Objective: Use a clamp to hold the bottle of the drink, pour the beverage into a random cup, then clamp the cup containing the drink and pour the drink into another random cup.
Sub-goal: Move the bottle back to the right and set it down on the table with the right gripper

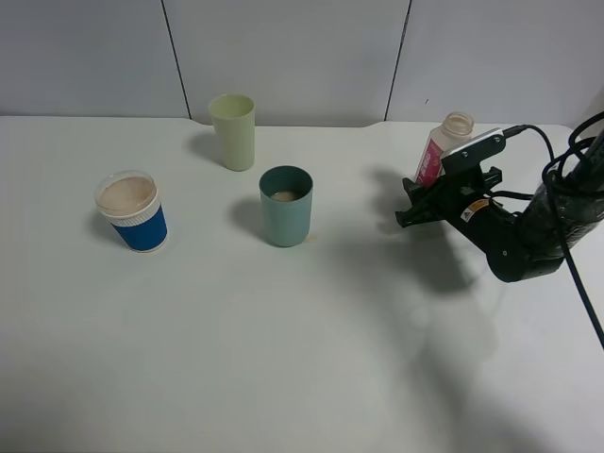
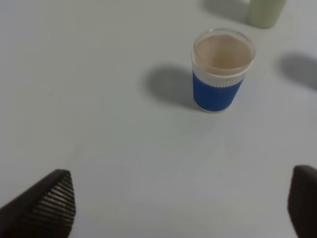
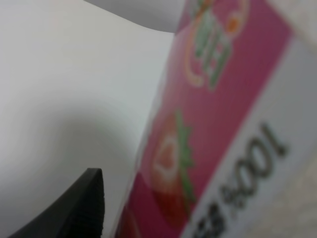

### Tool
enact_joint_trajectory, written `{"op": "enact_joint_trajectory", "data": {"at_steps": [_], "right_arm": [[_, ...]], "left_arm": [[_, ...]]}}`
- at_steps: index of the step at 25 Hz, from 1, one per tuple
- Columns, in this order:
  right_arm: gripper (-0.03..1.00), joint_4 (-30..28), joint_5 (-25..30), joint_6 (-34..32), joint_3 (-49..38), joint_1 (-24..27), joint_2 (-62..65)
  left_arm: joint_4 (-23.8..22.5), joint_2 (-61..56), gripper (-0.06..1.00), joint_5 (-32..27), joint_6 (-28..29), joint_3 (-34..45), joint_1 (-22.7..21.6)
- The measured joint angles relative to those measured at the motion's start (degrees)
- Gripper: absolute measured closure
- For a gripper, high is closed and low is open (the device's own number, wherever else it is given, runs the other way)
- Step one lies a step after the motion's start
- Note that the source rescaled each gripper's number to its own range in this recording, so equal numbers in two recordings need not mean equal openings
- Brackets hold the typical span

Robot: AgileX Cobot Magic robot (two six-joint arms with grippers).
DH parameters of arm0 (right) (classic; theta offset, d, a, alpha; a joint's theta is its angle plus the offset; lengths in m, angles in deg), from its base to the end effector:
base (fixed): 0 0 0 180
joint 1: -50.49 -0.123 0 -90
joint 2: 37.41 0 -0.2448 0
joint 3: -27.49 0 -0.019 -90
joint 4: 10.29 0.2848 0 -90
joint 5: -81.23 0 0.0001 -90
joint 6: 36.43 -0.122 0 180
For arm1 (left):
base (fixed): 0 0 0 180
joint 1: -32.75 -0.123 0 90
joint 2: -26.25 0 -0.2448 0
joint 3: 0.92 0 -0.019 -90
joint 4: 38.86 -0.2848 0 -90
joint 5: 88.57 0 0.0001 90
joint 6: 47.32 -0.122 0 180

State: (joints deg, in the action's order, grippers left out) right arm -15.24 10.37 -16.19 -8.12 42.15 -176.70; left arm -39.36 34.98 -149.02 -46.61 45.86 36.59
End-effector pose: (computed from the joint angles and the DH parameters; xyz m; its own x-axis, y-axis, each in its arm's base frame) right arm 0.3426 0.0603 -0.0290 -0.1408 -0.3958 -0.9075 -0.2966 0.8914 -0.3428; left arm 0.0915 -0.0052 0.2836 -0.4372 0.0212 -0.8991 0.0566 0.9984 -0.0039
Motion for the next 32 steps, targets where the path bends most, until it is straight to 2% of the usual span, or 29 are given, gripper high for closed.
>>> {"op": "enact_joint_trajectory", "data": {"at_steps": [18, 21, 23, 24, 26, 28, 30, 32], "right_arm": [[0.95, 0.96, -0.40, -4.78, 0.00, 0.00, 0.00], [0.84, 1.35, -0.20, -5.13, 0.00, 0.00, 0.00], [0.68, 2.06, 0.81, -7.10, 0.00, 0.00, 0.11], [0.68, 2.06, 0.81, -7.10, 0.00, 0.00, 0.11], [0.54, 2.59, 1.01, -9.49, 0.00, 0.00, 0.70], [0.43, 2.89, 1.00, -11.37, 0.00, 0.00, 1.63], [0.36, 2.89, 1.00, -13.63, 0.00, 0.00, 2.46], [0.33, 2.89, 1.63, -14.83, 0.00, 0.00, 3.35]], "left_arm": [[0.00, 0.00, 0.37, 0.00, 0.00, 0.00, 0.00], [0.00, 0.00, 0.37, 0.00, 0.00, 0.00, 0.00], [0.00, 0.00, 0.37, 0.00, 0.00, 0.00, 0.00], [0.00, 0.00, 0.37, 0.00, 0.00, 0.00, 0.00], [0.00, 0.00, 0.37, 0.00, 0.00, 0.00, 0.00], [0.00, 0.00, 0.37, 0.00, 0.00, 0.00, 0.00], [0.00, 0.00, 0.37, 0.00, 0.00, 0.00, 0.00], [0.00, 0.00, 0.37, 0.00, 0.00, 0.00, 0.00]]}}
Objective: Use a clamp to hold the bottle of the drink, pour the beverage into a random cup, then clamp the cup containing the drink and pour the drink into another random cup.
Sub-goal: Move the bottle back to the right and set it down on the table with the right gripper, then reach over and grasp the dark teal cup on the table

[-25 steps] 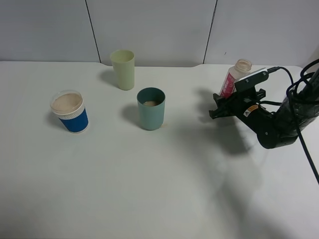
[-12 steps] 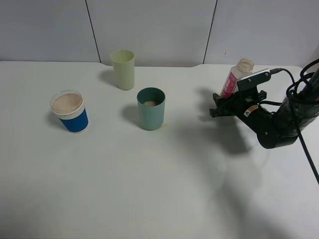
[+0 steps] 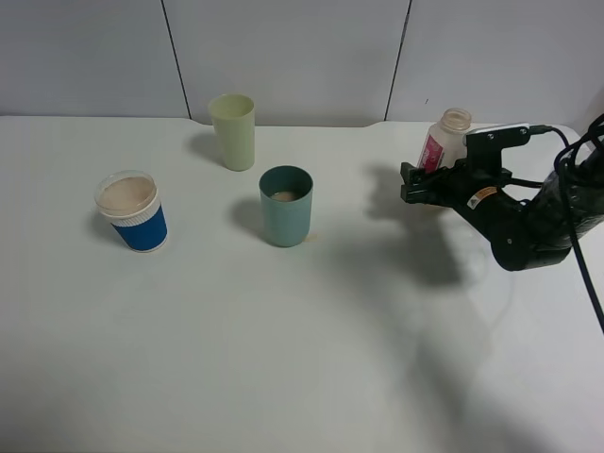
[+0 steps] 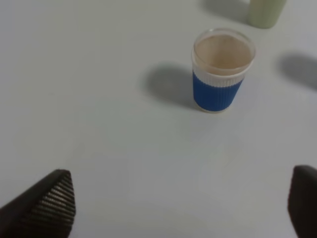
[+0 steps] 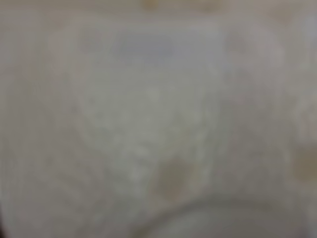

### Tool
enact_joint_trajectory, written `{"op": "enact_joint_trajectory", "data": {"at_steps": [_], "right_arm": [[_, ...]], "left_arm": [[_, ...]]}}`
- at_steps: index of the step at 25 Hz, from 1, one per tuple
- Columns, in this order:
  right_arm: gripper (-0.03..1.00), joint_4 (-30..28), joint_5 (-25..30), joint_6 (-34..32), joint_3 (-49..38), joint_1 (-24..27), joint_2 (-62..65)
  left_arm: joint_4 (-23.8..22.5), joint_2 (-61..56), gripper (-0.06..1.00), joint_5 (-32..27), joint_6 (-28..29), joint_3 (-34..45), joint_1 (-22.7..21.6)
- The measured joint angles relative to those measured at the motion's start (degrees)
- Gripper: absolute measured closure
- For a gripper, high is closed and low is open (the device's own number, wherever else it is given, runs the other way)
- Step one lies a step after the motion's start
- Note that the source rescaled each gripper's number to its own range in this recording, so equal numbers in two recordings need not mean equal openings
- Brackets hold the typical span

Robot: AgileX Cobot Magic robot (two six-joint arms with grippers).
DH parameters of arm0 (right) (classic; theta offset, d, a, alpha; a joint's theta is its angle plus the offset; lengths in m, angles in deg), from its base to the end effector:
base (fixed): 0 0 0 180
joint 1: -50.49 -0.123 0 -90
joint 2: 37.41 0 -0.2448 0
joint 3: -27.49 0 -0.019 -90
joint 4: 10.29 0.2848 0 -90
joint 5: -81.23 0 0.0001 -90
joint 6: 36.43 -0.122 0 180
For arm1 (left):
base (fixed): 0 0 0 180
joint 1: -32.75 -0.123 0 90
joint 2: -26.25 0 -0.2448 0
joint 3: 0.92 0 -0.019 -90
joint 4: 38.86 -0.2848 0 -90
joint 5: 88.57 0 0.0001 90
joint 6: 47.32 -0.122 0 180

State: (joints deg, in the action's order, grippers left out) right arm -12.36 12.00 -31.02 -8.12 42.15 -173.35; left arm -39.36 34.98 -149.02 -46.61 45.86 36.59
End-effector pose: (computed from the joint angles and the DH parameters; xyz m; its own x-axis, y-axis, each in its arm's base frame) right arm 0.3513 0.0557 -0.0118 -0.1911 -0.1361 -0.9721 -0.1992 0.9751 -0.0974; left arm 0.0915 -0.0052 0.2836 -0.4372 0.0212 -0.8991 0.0566 0.9984 -0.0039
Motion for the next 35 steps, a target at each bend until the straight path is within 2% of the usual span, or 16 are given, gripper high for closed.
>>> {"op": "enact_joint_trajectory", "data": {"at_steps": [5, 9, 15, 25, 35], "right_arm": [[0.32, 0.01, 2.41, -0.47, 0.00, 0.00, 1.39], [0.14, 0.13, 7.74, -0.60, -0.05, 0.00, 6.25], [0.10, 0.31, 14.78, 1.62, -0.10, 0.00, 11.24], [0.10, -0.43, 15.40, 2.57, -0.11, 0.00, 14.75], [0.10, -0.38, 10.85, 2.57, -0.11, -1.24, 14.81]], "left_arm": [[0.00, 0.00, 0.37, 0.00, 0.00, 0.00, 0.00], [0.00, 0.00, 0.37, 0.00, 0.00, 0.00, 0.00], [0.00, 0.00, 0.37, 0.00, 0.00, 0.00, 0.00], [0.00, 0.00, 0.37, 0.00, 0.00, 0.00, 0.00], [0.00, 0.00, 0.37, 0.00, 0.00, 0.00, 0.00]]}}
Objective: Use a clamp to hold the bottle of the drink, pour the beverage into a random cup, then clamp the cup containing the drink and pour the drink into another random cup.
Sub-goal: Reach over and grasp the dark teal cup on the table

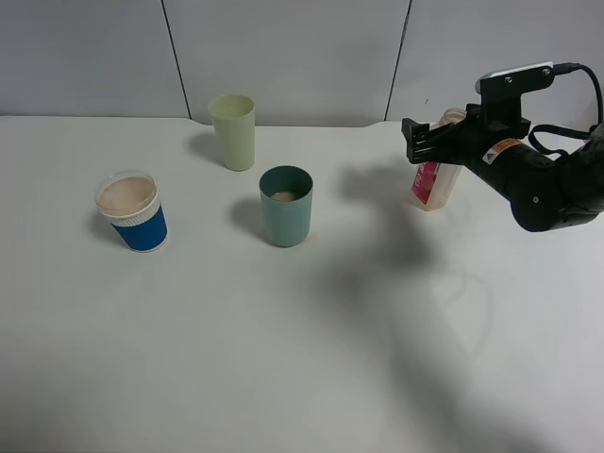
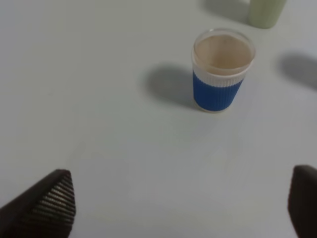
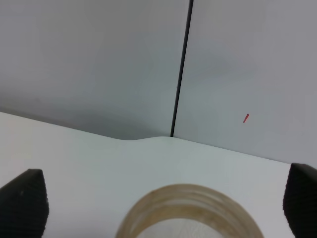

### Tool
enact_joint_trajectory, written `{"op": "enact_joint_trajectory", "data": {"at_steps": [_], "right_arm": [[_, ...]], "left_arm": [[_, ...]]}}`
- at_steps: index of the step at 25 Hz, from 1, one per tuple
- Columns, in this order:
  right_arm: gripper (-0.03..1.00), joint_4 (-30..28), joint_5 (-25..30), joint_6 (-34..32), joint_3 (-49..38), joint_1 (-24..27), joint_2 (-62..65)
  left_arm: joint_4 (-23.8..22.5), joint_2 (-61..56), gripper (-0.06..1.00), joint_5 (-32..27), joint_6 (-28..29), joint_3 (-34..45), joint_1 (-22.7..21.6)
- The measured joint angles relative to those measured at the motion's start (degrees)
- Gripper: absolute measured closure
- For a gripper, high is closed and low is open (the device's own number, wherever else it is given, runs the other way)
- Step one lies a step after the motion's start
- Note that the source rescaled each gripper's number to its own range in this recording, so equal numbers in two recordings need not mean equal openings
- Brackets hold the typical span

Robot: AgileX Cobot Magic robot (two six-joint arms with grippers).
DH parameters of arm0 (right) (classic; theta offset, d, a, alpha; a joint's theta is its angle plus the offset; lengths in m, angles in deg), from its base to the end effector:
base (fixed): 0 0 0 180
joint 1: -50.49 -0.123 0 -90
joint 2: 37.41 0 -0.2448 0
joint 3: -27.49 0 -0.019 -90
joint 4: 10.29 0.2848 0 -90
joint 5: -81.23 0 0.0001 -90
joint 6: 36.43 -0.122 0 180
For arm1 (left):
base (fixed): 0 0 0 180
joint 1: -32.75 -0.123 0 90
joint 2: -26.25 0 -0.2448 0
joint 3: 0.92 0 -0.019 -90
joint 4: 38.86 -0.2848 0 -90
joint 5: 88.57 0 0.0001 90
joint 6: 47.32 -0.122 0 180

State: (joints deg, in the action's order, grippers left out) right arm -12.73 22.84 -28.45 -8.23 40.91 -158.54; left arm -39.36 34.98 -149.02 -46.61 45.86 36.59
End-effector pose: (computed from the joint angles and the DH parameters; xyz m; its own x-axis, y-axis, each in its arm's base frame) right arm 0.3706 0.0670 0.0601 -0.1111 -0.1818 -0.9770 -0.2225 0.9627 -0.1539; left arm 0.0915 -0.0052 0.2836 -0.4372 0.0212 -0.8991 0.0566 0.9984 -0.0039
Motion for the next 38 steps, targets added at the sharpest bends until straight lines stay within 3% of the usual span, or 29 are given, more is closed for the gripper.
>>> {"op": "enact_joint_trajectory", "data": {"at_steps": [9, 11, 13, 22, 35, 38], "right_arm": [[0.06, 0.00, 4.89, -3.52, -0.10, 0.00, 2.71], [-0.01, -0.23, 11.97, -9.28, -0.10, 0.50, 6.97], [-0.02, -0.36, 15.37, -10.70, -0.13, 1.08, 9.06], [-0.03, -1.95, 31.29, -11.64, -0.06, 2.44, 22.02], [-0.03, -4.31, 37.00, -12.04, -0.06, 2.44, 33.48], [-0.03, -5.60, 45.16, -12.10, 0.00, 2.44, 36.51]], "left_arm": [[0.00, 0.00, 0.37, 0.00, 0.00, 0.00, 0.00], [0.00, 0.00, 0.37, 0.00, 0.00, 0.00, 0.00], [0.00, 0.00, 0.37, 0.00, 0.00, 0.00, 0.00], [0.00, 0.00, 0.37, 0.00, 0.00, 0.00, 0.00], [0.00, 0.00, 0.37, 0.00, 0.00, 0.00, 0.00], [0.00, 0.00, 0.37, 0.00, 0.00, 0.00, 0.00]]}}
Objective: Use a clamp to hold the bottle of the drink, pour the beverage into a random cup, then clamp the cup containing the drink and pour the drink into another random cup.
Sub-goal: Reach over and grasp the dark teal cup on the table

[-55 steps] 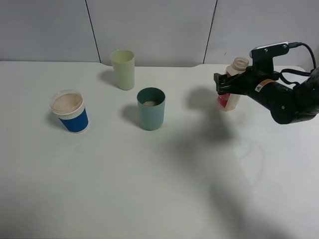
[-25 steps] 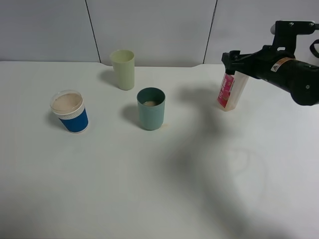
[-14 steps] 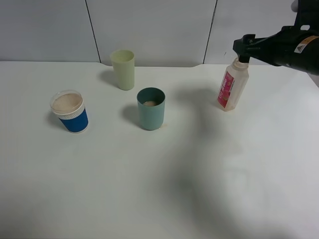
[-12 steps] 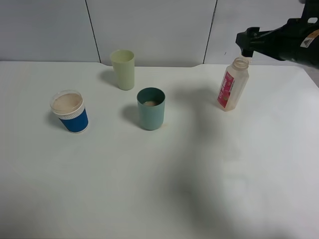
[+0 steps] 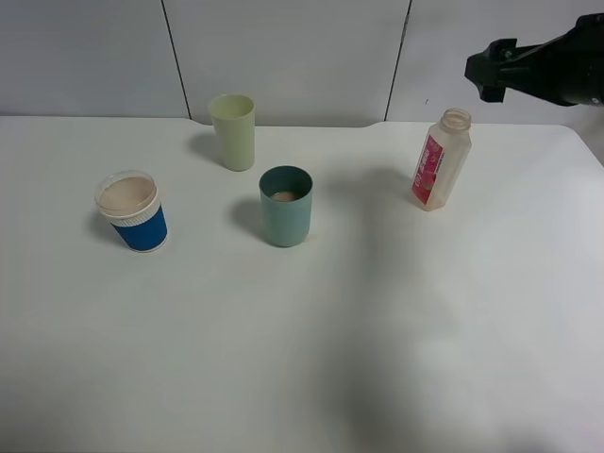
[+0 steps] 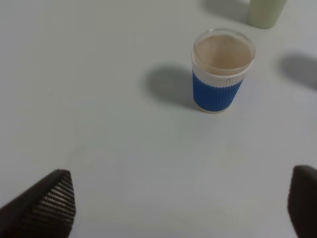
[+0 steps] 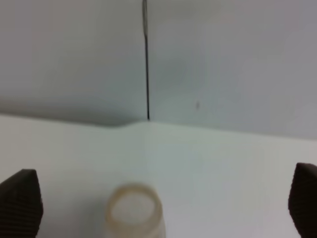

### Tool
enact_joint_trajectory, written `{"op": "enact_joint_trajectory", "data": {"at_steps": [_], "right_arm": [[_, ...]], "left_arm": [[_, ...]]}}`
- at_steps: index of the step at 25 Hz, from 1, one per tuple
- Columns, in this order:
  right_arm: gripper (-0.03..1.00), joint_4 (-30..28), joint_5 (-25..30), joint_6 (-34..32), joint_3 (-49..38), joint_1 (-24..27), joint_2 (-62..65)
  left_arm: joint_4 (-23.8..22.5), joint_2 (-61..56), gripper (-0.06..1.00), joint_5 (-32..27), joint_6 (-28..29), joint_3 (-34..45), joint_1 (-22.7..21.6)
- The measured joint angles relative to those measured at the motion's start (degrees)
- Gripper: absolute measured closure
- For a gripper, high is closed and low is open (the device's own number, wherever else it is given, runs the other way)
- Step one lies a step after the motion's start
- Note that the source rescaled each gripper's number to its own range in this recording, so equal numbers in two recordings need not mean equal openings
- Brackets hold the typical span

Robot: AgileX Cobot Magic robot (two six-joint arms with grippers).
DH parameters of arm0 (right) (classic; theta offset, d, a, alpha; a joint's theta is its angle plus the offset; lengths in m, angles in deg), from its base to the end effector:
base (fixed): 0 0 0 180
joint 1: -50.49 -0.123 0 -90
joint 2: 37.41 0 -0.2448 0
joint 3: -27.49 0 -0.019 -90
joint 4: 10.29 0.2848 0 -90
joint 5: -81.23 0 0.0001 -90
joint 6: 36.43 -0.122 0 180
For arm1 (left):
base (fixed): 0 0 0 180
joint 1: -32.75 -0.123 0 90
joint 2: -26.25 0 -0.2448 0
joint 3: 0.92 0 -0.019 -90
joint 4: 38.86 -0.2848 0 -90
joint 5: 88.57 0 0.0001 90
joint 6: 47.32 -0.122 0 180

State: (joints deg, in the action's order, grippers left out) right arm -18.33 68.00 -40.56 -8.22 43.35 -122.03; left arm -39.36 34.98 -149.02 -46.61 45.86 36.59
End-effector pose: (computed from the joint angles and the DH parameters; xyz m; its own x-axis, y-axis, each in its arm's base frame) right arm 0.3457 0.0472 0.2031 -0.2833 -0.1005 -0.9538 -0.1732 0.9835 -0.0522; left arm 0.0915 -0.0052 0.2836 -0.4372 0.0212 -0.8991 0.0566 0.9984 -0.0039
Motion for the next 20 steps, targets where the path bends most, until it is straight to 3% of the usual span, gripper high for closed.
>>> {"op": "enact_joint_trajectory", "data": {"at_steps": [10, 17, 20], "right_arm": [[-0.03, -2.70, 19.41, -2.47, 0.00, 0.00, 12.15], [-0.03, -1.66, 38.08, 3.25, 0.00, 0.00, 25.82], [-0.03, -0.41, 41.61, 4.60, 0.00, 0.00, 28.64]], "left_arm": [[0.00, 0.00, 0.37, 0.00, 0.00, 0.00, 0.00], [0.00, 0.00, 0.37, 0.00, 0.00, 0.00, 0.00], [0.00, 0.00, 0.37, 0.00, 0.00, 0.00, 0.00]]}}
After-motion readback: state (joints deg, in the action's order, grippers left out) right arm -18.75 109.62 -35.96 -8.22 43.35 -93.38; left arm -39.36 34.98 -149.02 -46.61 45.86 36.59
